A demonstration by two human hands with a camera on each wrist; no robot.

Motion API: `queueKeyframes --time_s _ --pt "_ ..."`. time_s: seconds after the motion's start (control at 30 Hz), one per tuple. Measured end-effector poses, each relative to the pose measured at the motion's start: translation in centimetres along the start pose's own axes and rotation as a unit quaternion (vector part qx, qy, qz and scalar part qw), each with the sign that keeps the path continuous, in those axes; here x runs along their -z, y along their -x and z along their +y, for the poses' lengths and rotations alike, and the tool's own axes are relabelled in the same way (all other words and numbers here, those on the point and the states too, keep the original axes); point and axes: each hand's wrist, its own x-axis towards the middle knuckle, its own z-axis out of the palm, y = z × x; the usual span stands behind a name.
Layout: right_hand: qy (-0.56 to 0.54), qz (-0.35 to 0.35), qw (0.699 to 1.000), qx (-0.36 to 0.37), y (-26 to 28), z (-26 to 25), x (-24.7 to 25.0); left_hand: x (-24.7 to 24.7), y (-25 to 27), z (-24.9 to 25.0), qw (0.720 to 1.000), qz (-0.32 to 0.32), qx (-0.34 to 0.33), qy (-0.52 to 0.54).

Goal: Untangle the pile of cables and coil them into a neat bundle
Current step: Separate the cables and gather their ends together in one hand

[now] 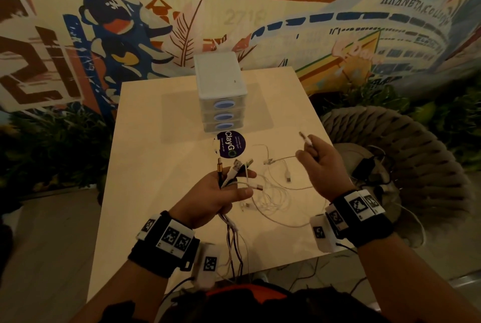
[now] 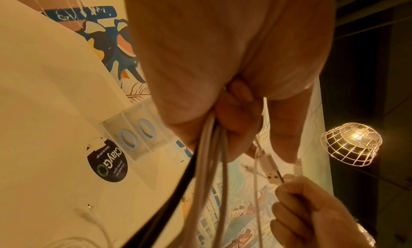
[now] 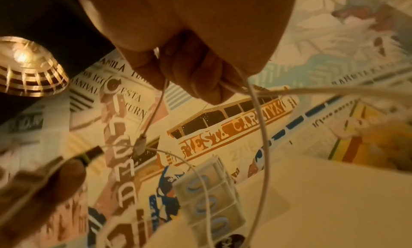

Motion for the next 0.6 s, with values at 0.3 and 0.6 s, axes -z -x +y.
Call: queueKeyframes --time_s 0.3,0.6 --pt "0.210 -0.226 0.948 -0.075 1.3 0.3 0.5 0.7 -1.1 -0.8 0.951 0.263 0.020 -0.160" --pt "-0.007 -0.278 0.961 -0.016 2.7 -2.7 -4.3 -1.8 -0.4 0.3 0.992 0.105 -0.021 0.064"
